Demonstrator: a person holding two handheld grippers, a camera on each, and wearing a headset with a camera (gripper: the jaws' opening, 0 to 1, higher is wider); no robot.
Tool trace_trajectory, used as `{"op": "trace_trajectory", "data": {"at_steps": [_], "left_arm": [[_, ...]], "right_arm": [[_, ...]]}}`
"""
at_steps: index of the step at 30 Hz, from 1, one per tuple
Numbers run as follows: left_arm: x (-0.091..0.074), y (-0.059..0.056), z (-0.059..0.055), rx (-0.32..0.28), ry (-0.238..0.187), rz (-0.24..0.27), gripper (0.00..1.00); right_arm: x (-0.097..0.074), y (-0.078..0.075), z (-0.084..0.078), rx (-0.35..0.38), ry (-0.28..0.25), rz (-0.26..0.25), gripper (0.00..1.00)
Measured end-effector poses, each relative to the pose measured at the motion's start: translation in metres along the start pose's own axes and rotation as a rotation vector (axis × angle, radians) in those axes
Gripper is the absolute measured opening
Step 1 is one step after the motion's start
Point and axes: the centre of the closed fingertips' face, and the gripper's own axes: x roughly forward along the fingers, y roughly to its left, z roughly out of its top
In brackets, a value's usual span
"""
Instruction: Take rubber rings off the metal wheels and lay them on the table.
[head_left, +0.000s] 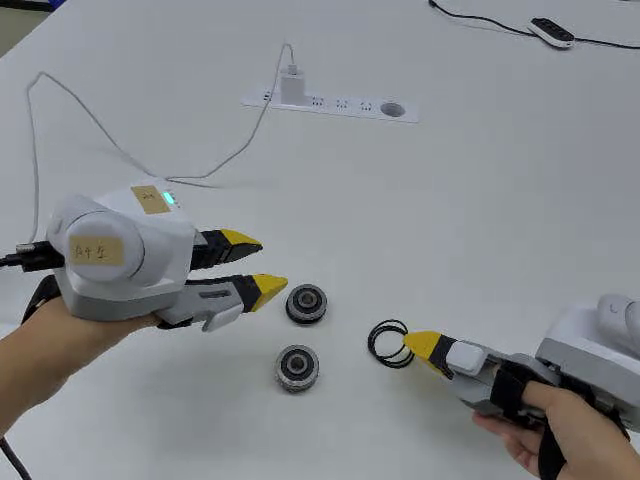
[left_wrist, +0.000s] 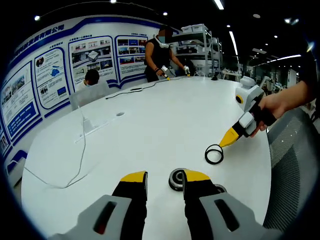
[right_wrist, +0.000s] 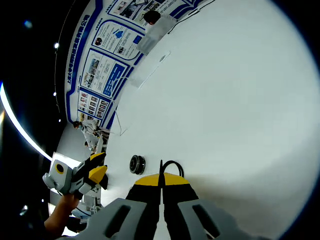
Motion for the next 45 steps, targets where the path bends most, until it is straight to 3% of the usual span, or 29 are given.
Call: {"op": "trace_trajectory", "data": {"at_steps": [5,11,16,23,30,33,45], "left_arm": [[0.001,-0.003,0.000,0.006,0.004,-0.007,0.28],[0.001,-0.005,0.001,0.010,0.007,-0.010,0.28],[0.002,-0.007,-0.001,0.013,0.015,-0.017,0.28],[0.010,-0.010,-0.008,0.032,0.051,-0.034,0.28],[0.025,-0.016,-0.013,0.054,0.084,-0.071,0.27],[0.033,-0.017,-0.016,0.058,0.099,-0.085,0.27],[0.047,-0.025,-0.024,0.080,0.130,-0.142,0.21]], "right_arm": [[-0.004,-0.005,0.003,-0.061,-0.004,-0.054,0.04],[-0.007,-0.006,0.007,-0.096,-0.013,-0.070,0.06],[-0.007,-0.002,0.012,-0.092,-0.033,-0.052,0.08],[-0.001,0.029,0.020,-0.140,-0.077,0.111,0.17],[0.007,0.055,0.013,-0.181,-0.060,0.221,0.26],[0.008,0.061,0.009,-0.186,-0.048,0.247,0.26],[0.017,0.064,0.006,-0.174,-0.023,0.269,0.26]]}}
